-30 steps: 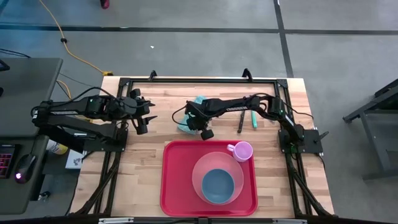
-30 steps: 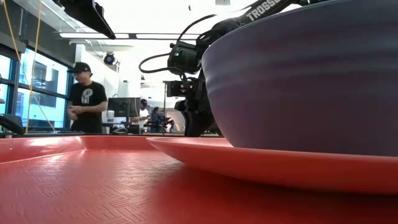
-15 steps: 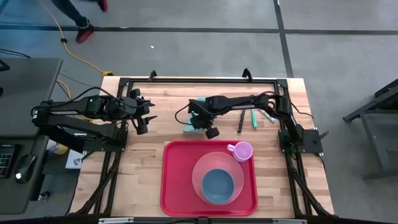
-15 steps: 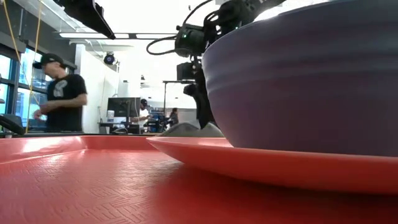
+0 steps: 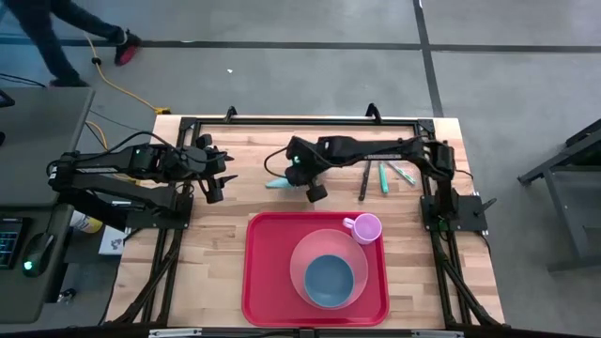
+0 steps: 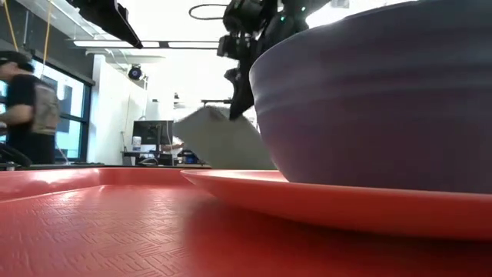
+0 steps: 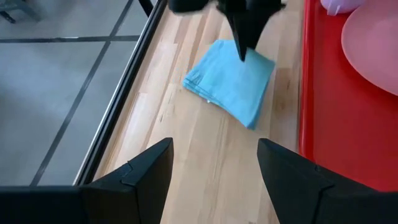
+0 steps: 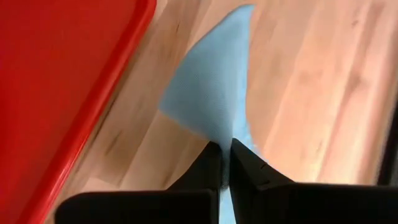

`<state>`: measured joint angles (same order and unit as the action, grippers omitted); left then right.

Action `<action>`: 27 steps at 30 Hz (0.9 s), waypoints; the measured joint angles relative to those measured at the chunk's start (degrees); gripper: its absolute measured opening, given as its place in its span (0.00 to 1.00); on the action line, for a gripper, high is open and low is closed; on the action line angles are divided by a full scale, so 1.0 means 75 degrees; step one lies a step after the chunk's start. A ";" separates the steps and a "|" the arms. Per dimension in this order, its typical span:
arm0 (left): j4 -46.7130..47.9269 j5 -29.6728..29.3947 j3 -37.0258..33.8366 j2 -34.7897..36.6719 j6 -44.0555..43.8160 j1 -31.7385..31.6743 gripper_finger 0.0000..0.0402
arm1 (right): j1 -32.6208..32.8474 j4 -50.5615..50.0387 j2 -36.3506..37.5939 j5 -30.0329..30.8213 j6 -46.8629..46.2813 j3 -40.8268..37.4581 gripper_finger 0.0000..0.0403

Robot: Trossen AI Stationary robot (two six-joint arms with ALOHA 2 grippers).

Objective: Set up tray
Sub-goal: Put the blue napkin on the red tray beside the pink plate

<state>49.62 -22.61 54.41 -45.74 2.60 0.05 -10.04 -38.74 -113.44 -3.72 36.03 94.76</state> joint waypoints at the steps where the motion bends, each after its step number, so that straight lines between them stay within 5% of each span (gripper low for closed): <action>1: 0.0001 0.0000 0.0000 0.0000 0.0002 0.0000 0.66 | 0.0000 0.0056 0.0099 -0.0016 -0.0003 0.0000 0.00; 12: -0.0005 0.0009 0.0000 0.0000 0.0005 0.0000 0.66 | 0.0312 0.0957 0.0756 -0.1132 -0.0337 0.0009 0.00; 27: -0.0005 0.0020 0.0000 -0.0003 -0.0007 0.0000 0.66 | 0.1231 0.1458 0.0808 -0.1088 -0.0191 0.0012 0.00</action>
<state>49.58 -22.46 54.41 -45.76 2.55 0.05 -0.81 -27.80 -107.37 -11.88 34.60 94.85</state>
